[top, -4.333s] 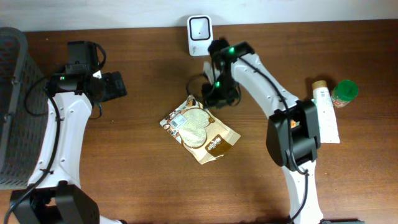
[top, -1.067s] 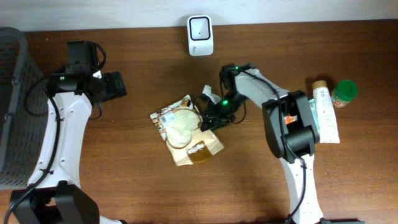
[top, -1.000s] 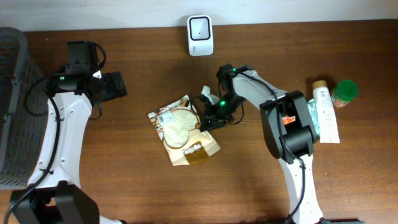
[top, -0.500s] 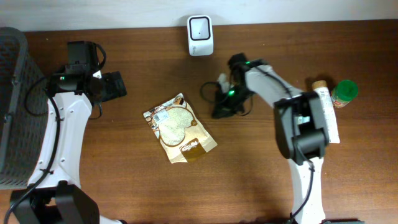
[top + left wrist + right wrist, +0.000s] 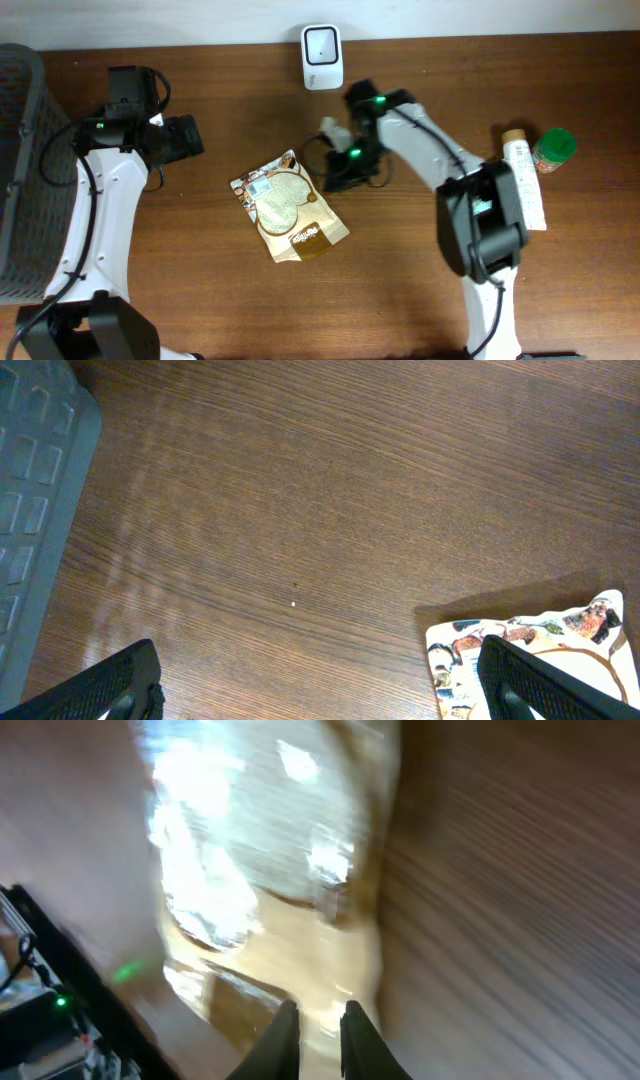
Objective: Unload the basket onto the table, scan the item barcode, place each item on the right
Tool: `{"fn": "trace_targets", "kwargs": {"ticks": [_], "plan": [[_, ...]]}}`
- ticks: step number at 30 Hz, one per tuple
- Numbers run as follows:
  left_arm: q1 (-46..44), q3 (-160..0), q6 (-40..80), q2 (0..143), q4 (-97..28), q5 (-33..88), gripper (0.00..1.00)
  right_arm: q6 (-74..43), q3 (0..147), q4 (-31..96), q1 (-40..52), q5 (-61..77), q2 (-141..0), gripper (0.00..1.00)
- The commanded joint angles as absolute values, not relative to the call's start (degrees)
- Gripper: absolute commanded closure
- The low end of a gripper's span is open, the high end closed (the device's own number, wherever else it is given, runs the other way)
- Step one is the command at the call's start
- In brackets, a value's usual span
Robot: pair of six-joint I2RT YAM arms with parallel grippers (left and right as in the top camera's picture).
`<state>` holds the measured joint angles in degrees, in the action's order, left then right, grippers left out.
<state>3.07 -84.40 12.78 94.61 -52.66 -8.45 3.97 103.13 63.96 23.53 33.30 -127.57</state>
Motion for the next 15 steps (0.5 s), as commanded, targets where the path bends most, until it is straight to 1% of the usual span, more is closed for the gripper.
{"fn": "trace_targets", "kwargs": {"ticks": [1,2,4,5,11,13,15], "plan": [[3.16,-85.19,11.68,94.39,-52.56,-8.86,0.01,4.03,112.42,65.6,27.46,29.06,-126.34,0.87],[3.16,-85.19,11.68,94.39,-52.56,-8.86,0.01,4.01,114.04,65.47,28.77,29.06,-126.34,0.86],[3.16,-85.19,11.68,94.39,-52.56,-8.86,0.01,3.92,114.87,63.46,31.33,29.08,-126.34,0.76],[3.16,-85.19,11.68,94.39,-52.56,-8.86,0.01,3.07,114.8,61.98,32.88,29.04,-126.43,0.76],[3.16,-85.19,11.68,94.39,-52.56,-8.86,0.01,-10.61,113.3,50.83,41.39,24.03,-131.22,0.77],[3.16,-85.19,11.68,94.39,-52.56,-8.86,0.01,-11.49,113.3,48.51,43.62,22.72,-133.27,0.77],[3.16,-85.19,11.68,94.39,-52.56,-8.86,0.01,-11.51,113.27,47.68,45.23,21.12,-135.26,0.82]]}}
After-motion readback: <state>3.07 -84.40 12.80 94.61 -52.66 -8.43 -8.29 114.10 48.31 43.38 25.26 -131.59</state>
